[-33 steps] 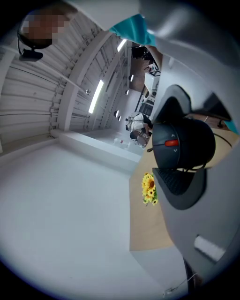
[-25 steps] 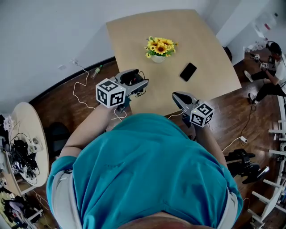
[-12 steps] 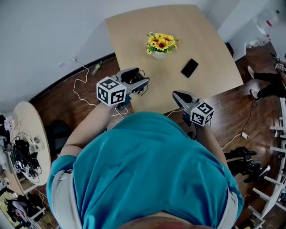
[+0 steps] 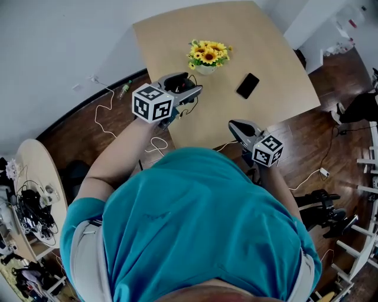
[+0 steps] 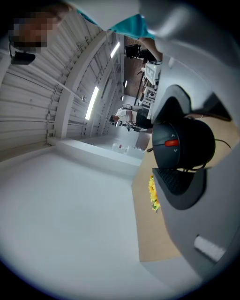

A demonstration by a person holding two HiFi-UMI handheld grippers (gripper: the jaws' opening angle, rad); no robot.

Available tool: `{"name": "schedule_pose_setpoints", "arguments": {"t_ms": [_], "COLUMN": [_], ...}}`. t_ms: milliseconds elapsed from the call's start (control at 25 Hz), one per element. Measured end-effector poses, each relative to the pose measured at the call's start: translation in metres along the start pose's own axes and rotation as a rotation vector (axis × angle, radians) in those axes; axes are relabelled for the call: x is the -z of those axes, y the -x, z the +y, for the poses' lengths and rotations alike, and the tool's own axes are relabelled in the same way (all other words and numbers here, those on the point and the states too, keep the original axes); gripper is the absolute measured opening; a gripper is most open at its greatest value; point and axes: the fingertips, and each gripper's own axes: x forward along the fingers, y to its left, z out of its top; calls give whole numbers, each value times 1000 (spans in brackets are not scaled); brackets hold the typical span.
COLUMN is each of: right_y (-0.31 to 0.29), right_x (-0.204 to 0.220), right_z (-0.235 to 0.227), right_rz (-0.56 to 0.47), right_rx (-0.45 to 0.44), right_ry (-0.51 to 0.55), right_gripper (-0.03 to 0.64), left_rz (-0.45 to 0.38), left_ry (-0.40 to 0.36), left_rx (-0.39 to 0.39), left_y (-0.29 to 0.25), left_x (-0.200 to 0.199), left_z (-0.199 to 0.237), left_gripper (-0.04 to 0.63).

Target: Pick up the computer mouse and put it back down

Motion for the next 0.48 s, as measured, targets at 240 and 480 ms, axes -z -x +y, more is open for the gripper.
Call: {"name": "schedule_pose_setpoints", "arguments": {"t_ms": [240, 480], "right_y": [17, 33], "right_x": [4, 20], "right_z": [-4, -14], "right_rz": [6, 29], "right_rx": [56, 111], "right_ry": [-17, -62], "right_gripper": [3, 3], "left_rz": [-3, 143], "left_ry": [-39, -25], "left_rx": [38, 47], "left_y": [-39, -84], "left_x": [-15, 41], "left_z": [7, 23], "left_gripper": [304, 304]}}
